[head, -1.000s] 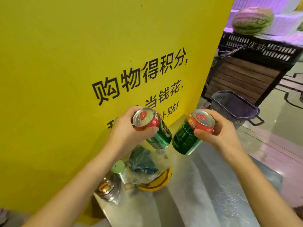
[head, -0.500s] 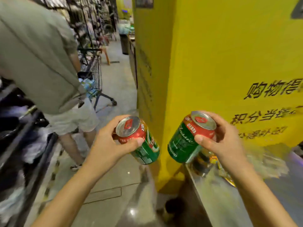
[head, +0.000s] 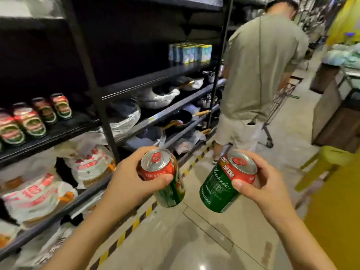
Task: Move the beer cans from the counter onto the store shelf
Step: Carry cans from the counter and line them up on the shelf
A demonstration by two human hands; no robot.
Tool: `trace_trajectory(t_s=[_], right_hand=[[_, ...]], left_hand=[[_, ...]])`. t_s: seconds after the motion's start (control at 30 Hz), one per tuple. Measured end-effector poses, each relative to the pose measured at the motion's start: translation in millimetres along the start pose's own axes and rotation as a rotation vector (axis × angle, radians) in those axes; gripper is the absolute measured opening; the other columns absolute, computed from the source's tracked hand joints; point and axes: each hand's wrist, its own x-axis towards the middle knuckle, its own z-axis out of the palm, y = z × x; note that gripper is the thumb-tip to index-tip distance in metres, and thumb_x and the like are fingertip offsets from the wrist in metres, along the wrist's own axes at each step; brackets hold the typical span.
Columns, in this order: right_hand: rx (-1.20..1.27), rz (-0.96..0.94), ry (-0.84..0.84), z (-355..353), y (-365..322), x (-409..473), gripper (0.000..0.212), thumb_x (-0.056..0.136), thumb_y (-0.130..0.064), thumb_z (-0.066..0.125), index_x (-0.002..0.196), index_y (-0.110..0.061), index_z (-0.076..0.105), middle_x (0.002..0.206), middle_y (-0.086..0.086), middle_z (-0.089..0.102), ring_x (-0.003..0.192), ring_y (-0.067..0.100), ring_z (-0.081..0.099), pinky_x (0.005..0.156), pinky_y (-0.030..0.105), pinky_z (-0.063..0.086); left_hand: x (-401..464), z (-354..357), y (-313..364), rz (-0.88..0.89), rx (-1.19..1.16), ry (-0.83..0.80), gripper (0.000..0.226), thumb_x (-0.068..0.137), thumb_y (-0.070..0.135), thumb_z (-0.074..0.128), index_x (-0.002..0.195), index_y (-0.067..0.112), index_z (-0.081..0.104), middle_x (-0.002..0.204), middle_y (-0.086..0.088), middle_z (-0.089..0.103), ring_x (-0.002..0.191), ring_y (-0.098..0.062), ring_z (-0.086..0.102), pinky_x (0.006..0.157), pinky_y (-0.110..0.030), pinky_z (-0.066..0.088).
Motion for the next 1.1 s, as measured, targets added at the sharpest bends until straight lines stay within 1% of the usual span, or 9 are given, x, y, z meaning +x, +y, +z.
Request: trace_trajectory(t_s=[0.13, 0.2, 0.37, 0.43, 0.57, 0.7, 0.83, 0.97, 1.1], right_hand=[[0.077, 0.003, -0.195, 55.8, 18.1, 54.6, 0.050, 0.051, -0.036, 0.076, 0.100, -0.034, 0.067, 0.101, -0.009, 0.070, 0.090, 0.006, 0.066, 0.074, 0.016, 0.051], [0.108, -0.012, -0.274, 77.9, 28.3, 81.3, 0.052, 0.052, -0.035, 0.075, 0.102, -0.026, 0.066, 0.102, -0.009, 0.070, 0.090, 0.006, 0.066, 0.073, 0.014, 0.051], [0.170, -0.026, -0.477, 124.6, 50.8, 150.4, 0.058, 0.056, -0.034, 0.076, 0.110, -0.021, 0.062, 0.106, -0.004, 0.069, 0.095, 0.011, 0.066, 0.075, 0.017, 0.051], [0.177, -0.036, -0.549, 141.8, 57.2, 179.6, 0.059, 0.055, -0.036, 0.077, 0.111, -0.021, 0.062, 0.106, -0.002, 0.069, 0.096, 0.013, 0.066, 0.076, 0.019, 0.051], [0.121, -0.095, -0.686, 181.1, 66.9, 225.1, 0.059, 0.055, -0.040, 0.077, 0.110, -0.027, 0.061, 0.105, -0.011, 0.067, 0.099, 0.009, 0.065, 0.076, 0.016, 0.051], [0.114, -0.091, -0.777, 221.3, 79.4, 255.6, 0.059, 0.056, -0.036, 0.080, 0.111, -0.028, 0.060, 0.107, -0.013, 0.066, 0.102, 0.007, 0.063, 0.081, 0.018, 0.051], [0.090, -0.088, -0.843, 267.2, 88.3, 284.5, 0.055, 0.066, -0.013, 0.085, 0.112, -0.029, 0.060, 0.108, -0.017, 0.064, 0.103, 0.004, 0.062, 0.083, 0.020, 0.052], [0.096, -0.089, -0.863, 317.6, 101.4, 309.6, 0.055, 0.067, -0.012, 0.083, 0.114, -0.029, 0.060, 0.112, -0.011, 0.064, 0.106, 0.009, 0.062, 0.086, 0.030, 0.054], [0.069, -0.107, -0.835, 367.0, 110.1, 337.7, 0.054, 0.068, -0.013, 0.083, 0.114, -0.028, 0.060, 0.111, -0.014, 0.065, 0.105, 0.005, 0.061, 0.084, 0.022, 0.053]], left_hand=[[1.4, -47.8, -22.1, -0.061, 0.087, 0.197, 0.059, 0.049, 0.056, 0.070, 0.103, 0.040, 0.059, 0.101, 0.028, 0.062, 0.093, 0.006, 0.060, 0.067, -0.008, 0.048], [4.4, -63.1, -31.7, -0.093, 0.122, 0.281, 0.058, 0.048, 0.057, 0.070, 0.103, 0.041, 0.059, 0.100, 0.027, 0.063, 0.091, 0.006, 0.061, 0.066, -0.008, 0.048], [21.6, -90.0, -50.8, -0.175, 0.152, 0.463, 0.056, 0.048, 0.057, 0.071, 0.101, 0.043, 0.059, 0.098, 0.024, 0.065, 0.091, 0.003, 0.062, 0.066, -0.011, 0.049], [30.7, -100.1, -57.0, -0.196, 0.178, 0.533, 0.056, 0.049, 0.057, 0.071, 0.101, 0.040, 0.060, 0.098, 0.024, 0.065, 0.090, 0.003, 0.062, 0.066, -0.010, 0.049], [45.2, -120.0, -71.7, -0.272, 0.203, 0.655, 0.059, 0.047, 0.057, 0.072, 0.101, 0.037, 0.061, 0.096, 0.022, 0.066, 0.089, 0.003, 0.063, 0.066, -0.011, 0.049], [56.7, -143.2, -87.8, -0.350, 0.245, 0.699, 0.056, 0.047, 0.057, 0.072, 0.099, 0.040, 0.060, 0.096, 0.018, 0.067, 0.088, 0.001, 0.063, 0.069, -0.018, 0.051], [75.0, -175.9, -107.1, -0.427, 0.311, 0.734, 0.059, 0.046, 0.060, 0.072, 0.100, 0.041, 0.058, 0.094, 0.019, 0.067, 0.085, 0.006, 0.062, 0.070, -0.017, 0.050], [95.9, -216.5, -134.0, -0.437, 0.348, 0.735, 0.050, 0.054, 0.050, 0.080, 0.097, 0.043, 0.057, 0.093, 0.028, 0.064, 0.085, 0.008, 0.060, 0.073, -0.024, 0.052], [126.7, -261.9, -160.2, -0.417, 0.442, 0.697, 0.047, 0.062, 0.045, 0.081, 0.099, 0.046, 0.053, 0.095, 0.024, 0.062, 0.087, 0.004, 0.061, 0.073, -0.020, 0.051]])
